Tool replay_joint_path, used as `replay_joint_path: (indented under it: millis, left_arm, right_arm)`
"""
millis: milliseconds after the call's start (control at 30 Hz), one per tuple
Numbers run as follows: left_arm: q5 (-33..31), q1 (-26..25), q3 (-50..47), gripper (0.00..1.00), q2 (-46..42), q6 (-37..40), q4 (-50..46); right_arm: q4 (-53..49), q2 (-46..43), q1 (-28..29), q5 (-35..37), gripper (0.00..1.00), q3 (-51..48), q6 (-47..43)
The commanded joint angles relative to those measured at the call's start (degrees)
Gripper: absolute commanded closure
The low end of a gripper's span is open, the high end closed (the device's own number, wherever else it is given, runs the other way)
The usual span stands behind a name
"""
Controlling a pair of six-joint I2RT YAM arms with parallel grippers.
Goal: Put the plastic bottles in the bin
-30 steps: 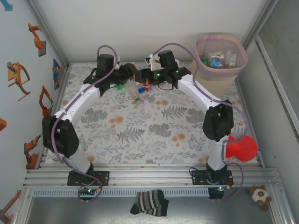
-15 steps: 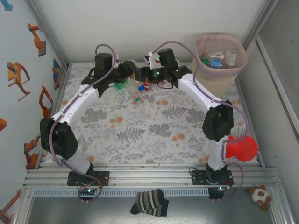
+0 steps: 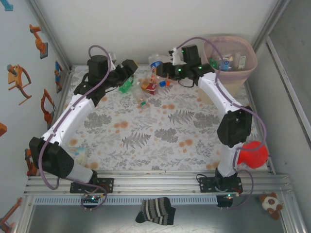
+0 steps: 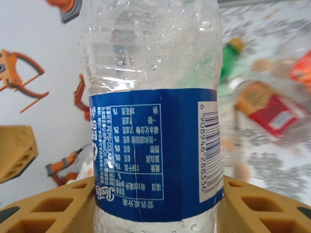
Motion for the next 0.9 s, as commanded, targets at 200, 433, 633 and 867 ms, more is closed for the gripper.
replay_joint_path:
  millis: [200,433,633,867]
  left_arm:
    - [1.83,0.35,-2.92,0.25,0.24,3.73,-3.36]
    - [1.66,0.34,-4.11,0.26,-0.28,3.93,-3.48]
    - [1.66,0.35,-4.13,0.26,-0.13,3.91,-3.39]
    - [1.05,0.35,-3.67,0.27,0.32,4.61,-4.51]
  right_arm:
    - [-7.30,-5.71,-14.58,1.81,0.45,8.38,-5.75]
    - [-12.44,-3.77,-22.94,8.07,0.45,16.58,-9.85]
    - [-16.56,0.61,-25.08,21.05,0.45,23.41,-18.14]
    - [-18.88,6.82,-25.32,27.63,0.45,27.74,-27.03]
